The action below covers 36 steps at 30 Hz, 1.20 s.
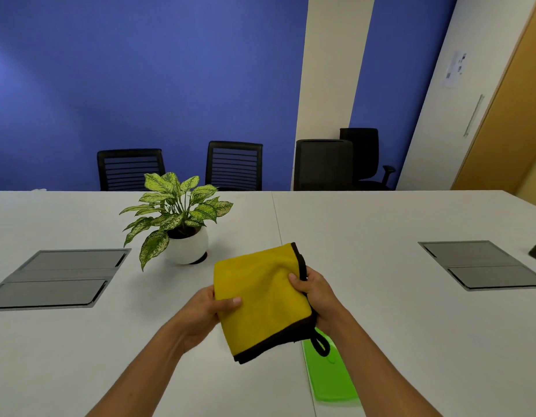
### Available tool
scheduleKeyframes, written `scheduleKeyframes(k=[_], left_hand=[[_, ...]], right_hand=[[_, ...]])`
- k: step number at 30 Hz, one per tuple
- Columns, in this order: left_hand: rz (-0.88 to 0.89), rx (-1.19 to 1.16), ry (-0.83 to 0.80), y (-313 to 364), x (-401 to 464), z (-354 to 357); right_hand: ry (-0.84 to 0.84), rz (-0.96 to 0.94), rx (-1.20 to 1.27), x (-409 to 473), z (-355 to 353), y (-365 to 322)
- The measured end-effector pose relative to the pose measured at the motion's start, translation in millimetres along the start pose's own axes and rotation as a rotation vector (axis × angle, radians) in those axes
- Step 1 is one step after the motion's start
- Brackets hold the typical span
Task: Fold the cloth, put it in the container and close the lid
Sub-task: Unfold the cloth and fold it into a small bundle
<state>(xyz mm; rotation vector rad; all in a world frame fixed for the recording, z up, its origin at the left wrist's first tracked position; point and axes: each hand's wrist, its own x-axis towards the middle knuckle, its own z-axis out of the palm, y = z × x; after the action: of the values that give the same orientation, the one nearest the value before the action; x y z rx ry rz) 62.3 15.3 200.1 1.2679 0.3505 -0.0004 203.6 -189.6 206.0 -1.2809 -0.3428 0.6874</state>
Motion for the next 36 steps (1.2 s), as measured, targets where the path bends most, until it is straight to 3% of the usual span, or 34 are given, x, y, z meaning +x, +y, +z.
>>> scheduleKeyframes(k=[8,15,22,27,32,36], left_hand=[[0.211,0.087,0.158,0,1,-11],[0.418,0.179,0.055,20,-5,-18],[0.358,0.327,0.014,21,-4,-22],[0.330,0.179,0.027,15,-2,-20],[0.193,-0.004,0.004,13,-1,-18],[0.158,0.002,-0.002,9,4,-23]], right_hand=[[-0.194,-0.006,-0.028,-5,-16,-4],[-0.165,-0.159,-0.115,-5,-21,-13],[-0.109,-0.179,-0.154,-3,-19,-11],[-0.122,-0.170,-0.149,-2,-20,-7],[-0.103,-0.165,-0.210,-1,-21,-8],[-0.115,-0.060,-0.056,0,-28,-2]])
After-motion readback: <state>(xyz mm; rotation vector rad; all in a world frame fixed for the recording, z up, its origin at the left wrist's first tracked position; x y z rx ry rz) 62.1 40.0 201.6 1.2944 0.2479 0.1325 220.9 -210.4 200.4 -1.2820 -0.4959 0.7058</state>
